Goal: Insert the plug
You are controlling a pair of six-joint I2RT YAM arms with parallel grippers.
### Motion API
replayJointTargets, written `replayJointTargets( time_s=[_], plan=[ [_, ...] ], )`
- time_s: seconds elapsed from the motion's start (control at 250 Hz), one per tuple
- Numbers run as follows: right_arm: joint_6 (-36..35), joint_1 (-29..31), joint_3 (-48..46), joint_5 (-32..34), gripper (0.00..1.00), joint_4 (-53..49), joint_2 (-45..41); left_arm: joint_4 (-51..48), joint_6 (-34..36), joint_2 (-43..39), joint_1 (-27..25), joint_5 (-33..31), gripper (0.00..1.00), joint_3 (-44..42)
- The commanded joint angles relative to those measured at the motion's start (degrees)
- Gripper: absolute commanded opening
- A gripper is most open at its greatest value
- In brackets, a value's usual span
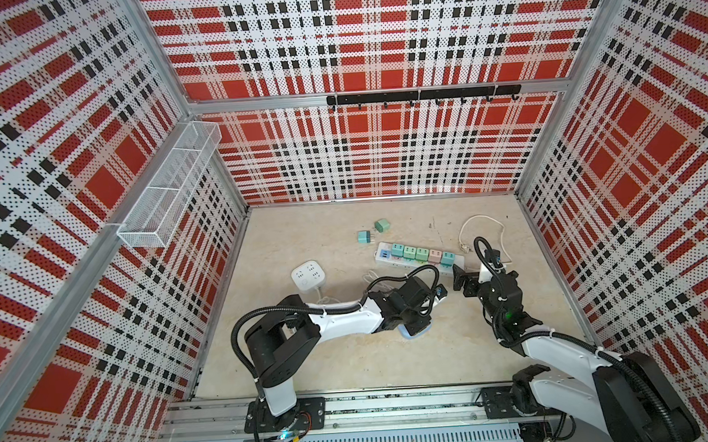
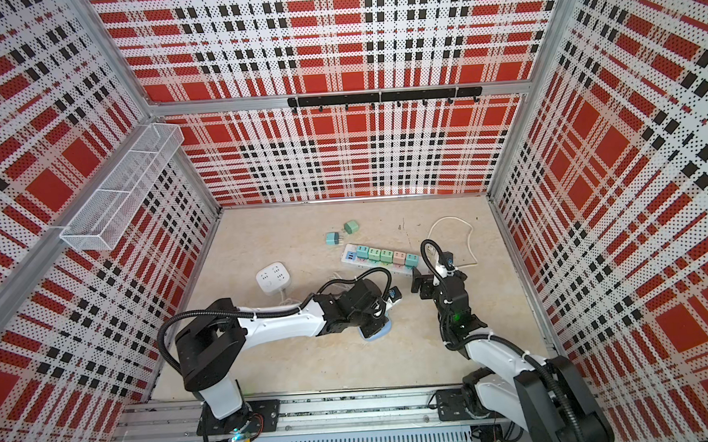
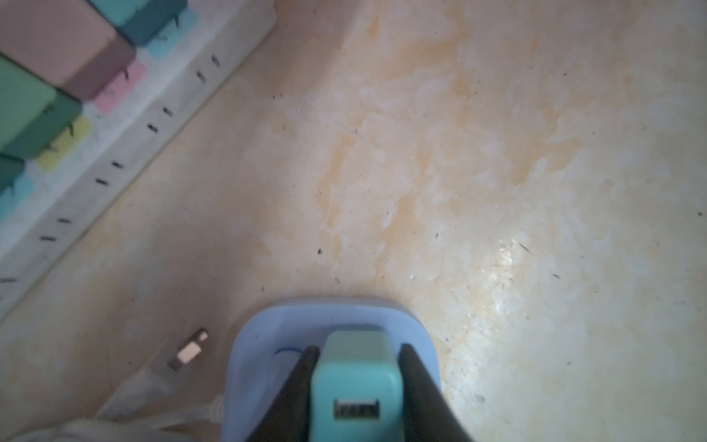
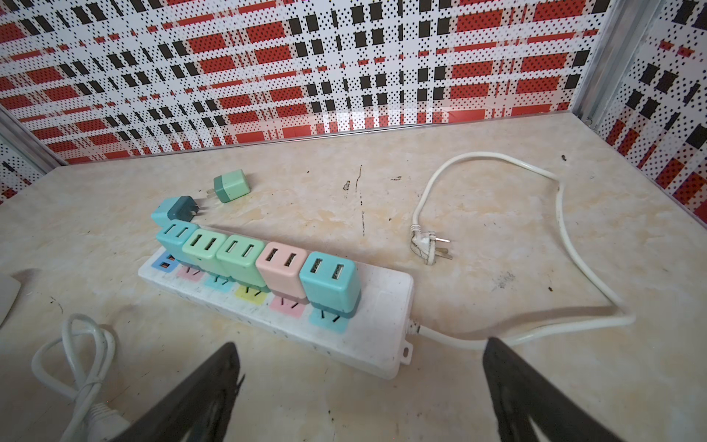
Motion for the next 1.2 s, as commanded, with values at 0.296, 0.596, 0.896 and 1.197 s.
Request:
replayJointTargets(
  time_s=[0.296, 0.596, 0.896, 1.197],
  plan=[
    [0.53, -0.24, 1.62, 0.11, 1.00, 0.89, 0.55, 4.47, -1.43, -19.10, 2.64, 3.63, 1.00, -6.06],
    [0.62, -0.21, 1.68, 0.57, 1.00, 1.15, 0.72, 23.21, -21.43, -49.81, 13.87, -6.19, 0.99, -29.02],
    [24.96, -0.09, 12.81, 19.85, 1.00, -28.18, -1.26, 17.53, -36.44, -60.59, 13.53, -39.19, 0.99, -34.78],
    [27.87, -0.15, 21.04, 6.97, 1.00, -38.16, -10.04, 9.85, -34.45, -54.62, 28.35, -17.92, 0.99, -30.36]
  ],
)
